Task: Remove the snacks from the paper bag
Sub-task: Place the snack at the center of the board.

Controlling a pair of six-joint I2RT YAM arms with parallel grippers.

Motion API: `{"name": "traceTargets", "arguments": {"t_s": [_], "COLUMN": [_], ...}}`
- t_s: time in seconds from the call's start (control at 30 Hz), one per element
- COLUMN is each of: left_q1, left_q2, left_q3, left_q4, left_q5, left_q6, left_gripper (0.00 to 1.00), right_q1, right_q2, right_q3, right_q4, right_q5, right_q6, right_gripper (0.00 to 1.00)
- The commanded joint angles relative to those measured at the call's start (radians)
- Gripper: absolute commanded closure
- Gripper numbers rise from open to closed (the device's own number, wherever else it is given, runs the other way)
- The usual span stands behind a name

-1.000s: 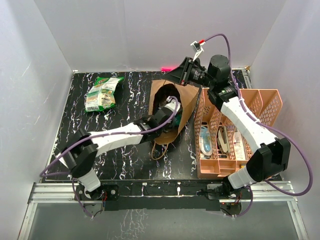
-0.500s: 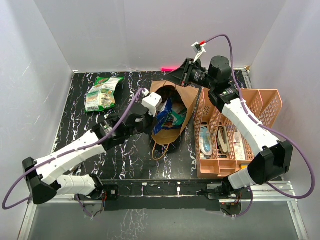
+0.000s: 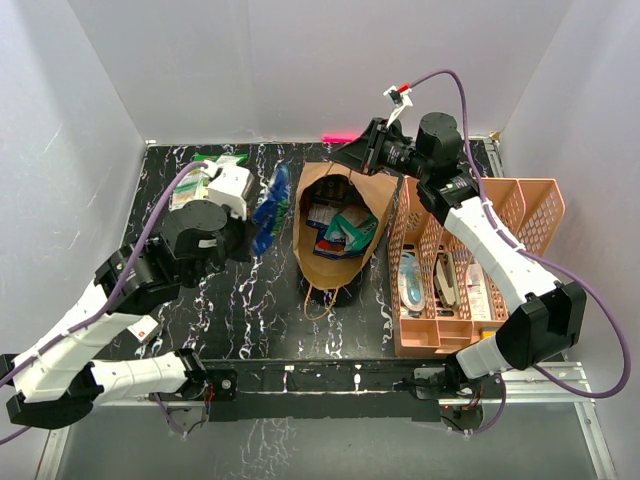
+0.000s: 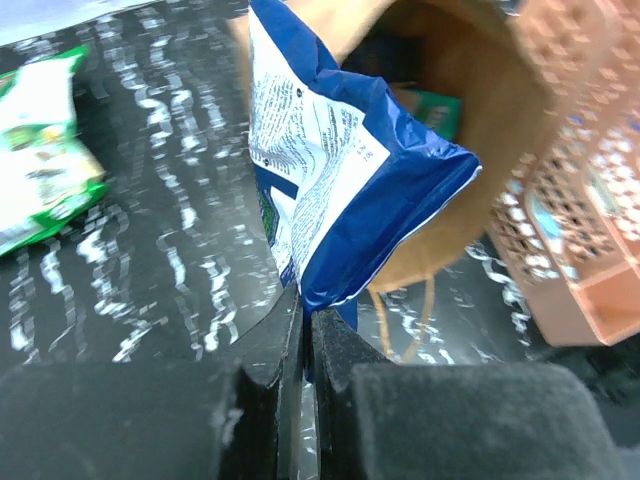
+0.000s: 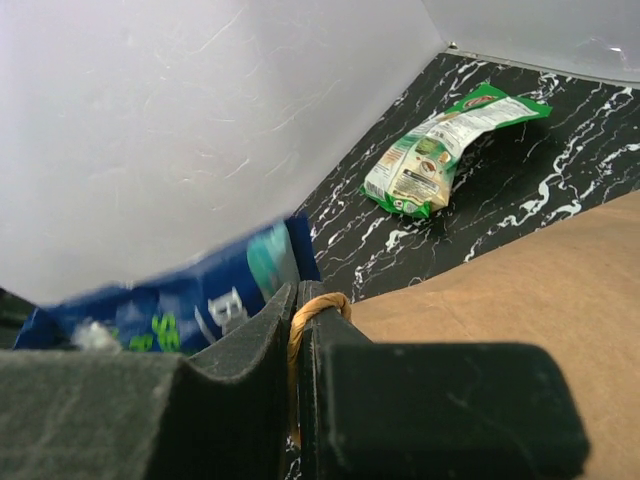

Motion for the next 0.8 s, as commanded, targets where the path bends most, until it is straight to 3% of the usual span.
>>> {"name": "traceTargets", "arguments": {"t_s": [0.0,0.23,0.3,0.47,0.57,0.77], "left_q1": [0.004,0.026,0.086,0.33,0.415,0.467], "left_q2": [-0.011,0.037,0.068,0.172,0.221,0.308], "left_q3": [0.017,-0.041,-0.054,-0.129,-0.184,-0.307], "left_q4": [-0.139,-0.116,-0.113,-0.034,0.017,0.146], "left_q5": [-0.322,-0.469,-0.486,-0.304,-0.26,-0.425], "left_q6": [-0.064,-0.1,-0.1,-0.094,-0.094,-0.031], "left_gripper": [1.0,1.0,1.0,1.0,1.0,1.0], "right_q1": [0.0,0.001,0.001,0.001,0.0,0.001], "right_q2": [-0.068,-0.078,-0.08,-0.082,-0.081,-0.081], "right_q3": [0.026,0.023,0.018,-0.003,0.001,0.002], "right_q4": [0.01,0.005,0.009,0.032,0.03,0.033], "right_q5": [0.038,0.044,0.041,0.033,0.026,0.029], "right_q6": [-0.048,-0.056,-0.054,-0.034,-0.031,-0.031], "right_gripper": [0.92,0.92,0.92,0.92,0.92,0.92]}}
